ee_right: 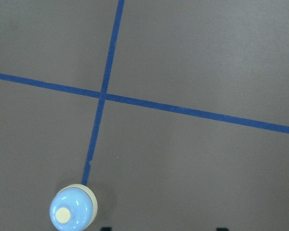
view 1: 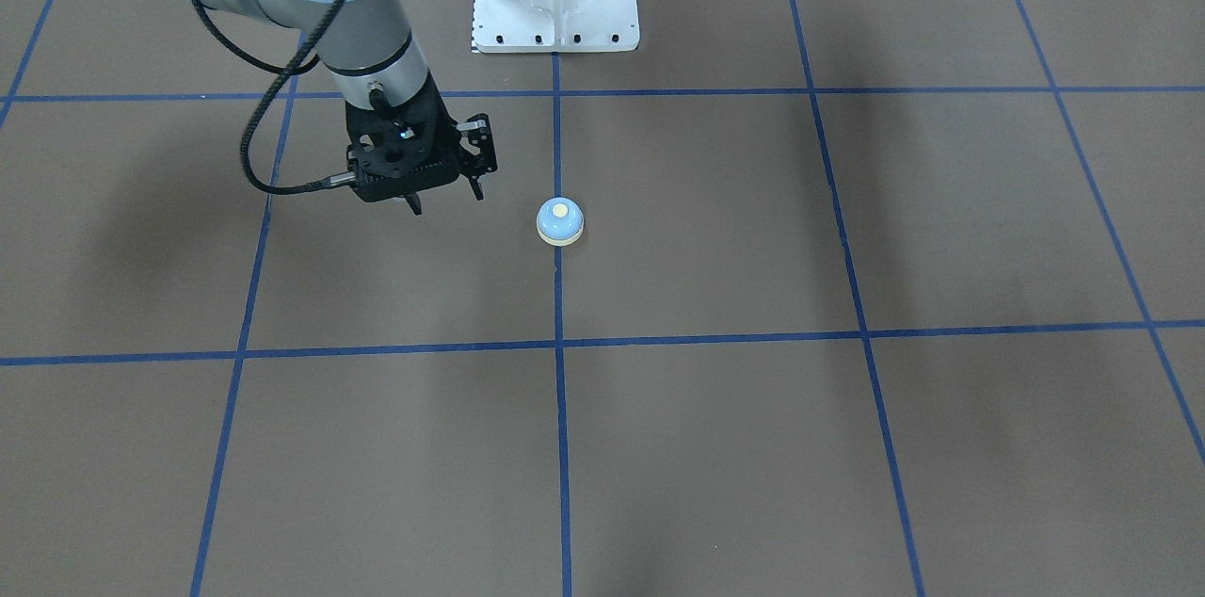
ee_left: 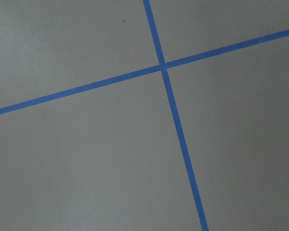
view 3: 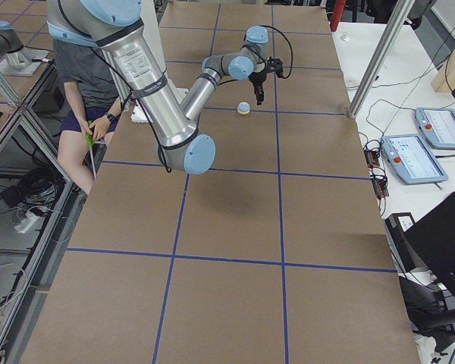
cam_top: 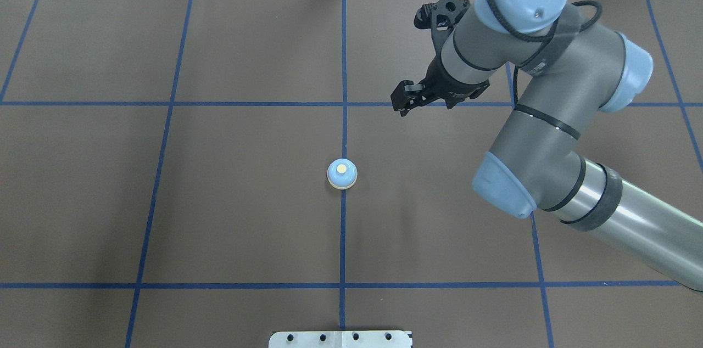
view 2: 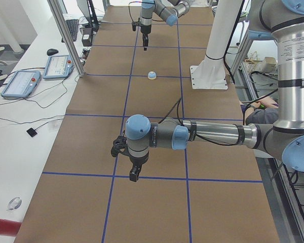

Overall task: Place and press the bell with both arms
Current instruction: 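Move the right gripper over the top of the bell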

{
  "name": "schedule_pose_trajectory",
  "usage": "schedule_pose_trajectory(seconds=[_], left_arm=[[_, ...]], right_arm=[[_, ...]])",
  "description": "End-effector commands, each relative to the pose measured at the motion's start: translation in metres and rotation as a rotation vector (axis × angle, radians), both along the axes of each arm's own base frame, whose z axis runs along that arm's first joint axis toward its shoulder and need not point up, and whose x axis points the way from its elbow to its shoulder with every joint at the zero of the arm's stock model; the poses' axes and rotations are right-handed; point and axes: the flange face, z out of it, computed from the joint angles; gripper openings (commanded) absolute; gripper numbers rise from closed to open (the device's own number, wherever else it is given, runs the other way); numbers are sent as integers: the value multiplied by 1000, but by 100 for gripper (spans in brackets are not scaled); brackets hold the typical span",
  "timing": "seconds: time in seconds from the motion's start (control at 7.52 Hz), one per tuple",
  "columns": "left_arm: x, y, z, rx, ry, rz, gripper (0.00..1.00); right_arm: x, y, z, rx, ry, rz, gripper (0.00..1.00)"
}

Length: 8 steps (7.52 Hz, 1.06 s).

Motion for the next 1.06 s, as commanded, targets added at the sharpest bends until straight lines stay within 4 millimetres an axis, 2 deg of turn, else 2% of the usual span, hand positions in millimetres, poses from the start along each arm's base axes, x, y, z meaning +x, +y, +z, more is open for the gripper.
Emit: schedule_pose_trajectory(seconds=[0.0, 0.13, 0.27, 0.4, 0.67, 0.93], left_arm=[[1, 0, -1, 3, 1, 3, 100], [1, 0, -3, 6, -1, 2, 100], [1, 1, -2, 4, -1, 2, 100], [1, 1, -3, 6, -1, 2, 100], [1, 1, -4, 7, -1, 2, 100], [1, 2, -4, 7, -1, 2, 100]], right_arm=[[-63, -3, -30, -49, 23, 29, 0], [-87, 10, -37, -70, 29, 35, 0], [-105, 25, -35, -91, 43, 57, 0], [-122, 31, -28, -94, 69, 59, 0], [-139, 35, -13, -112, 100, 50, 0], [-149, 45, -11, -117, 108, 49, 0]])
